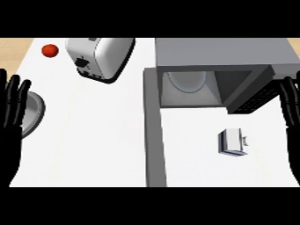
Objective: Pick up the milk, place it into the microwave and close the microwave
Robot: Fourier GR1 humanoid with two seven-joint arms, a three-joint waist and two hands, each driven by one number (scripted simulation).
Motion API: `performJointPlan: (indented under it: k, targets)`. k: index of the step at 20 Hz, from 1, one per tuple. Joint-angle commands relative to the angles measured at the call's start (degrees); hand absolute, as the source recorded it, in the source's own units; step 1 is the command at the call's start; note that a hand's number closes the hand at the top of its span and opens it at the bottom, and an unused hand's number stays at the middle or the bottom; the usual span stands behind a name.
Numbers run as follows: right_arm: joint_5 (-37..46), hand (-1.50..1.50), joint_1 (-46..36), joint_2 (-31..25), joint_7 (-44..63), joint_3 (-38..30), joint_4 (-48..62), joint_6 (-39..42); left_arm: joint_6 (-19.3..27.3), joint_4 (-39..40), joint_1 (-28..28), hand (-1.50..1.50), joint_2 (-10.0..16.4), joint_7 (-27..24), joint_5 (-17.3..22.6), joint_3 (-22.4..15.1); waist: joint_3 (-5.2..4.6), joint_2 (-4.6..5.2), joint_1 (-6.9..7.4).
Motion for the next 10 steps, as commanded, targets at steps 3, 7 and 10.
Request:
performJointPlan:
  k: [3, 7, 10]
  targets:
    - [0.92, -1.5, 2.86, 1.82, -5.26, 3.27, 0.08, 2.12, -0.76, 8.97, -6.55, -1.5, 0.0, -0.88, 2.41, 2.21, -0.11, -0.07, 0.62]
    - [-0.99, -1.5, 2.5, -0.44, 2.81, 7.4, -3.18, 6.02, 0.1, 6.23, -4.31, -1.5, 0.84, 6.72, 5.59, 5.12, -0.13, -0.09, 0.72]
    - [-1.39, -1.5, 6.88, 0.04, 1.09, 7.81, -6.72, 6.85, -1.89, 3.55, -4.27, -1.5, 3.92, 10.43, 11.18, 9.87, -0.11, -0.18, 0.81]
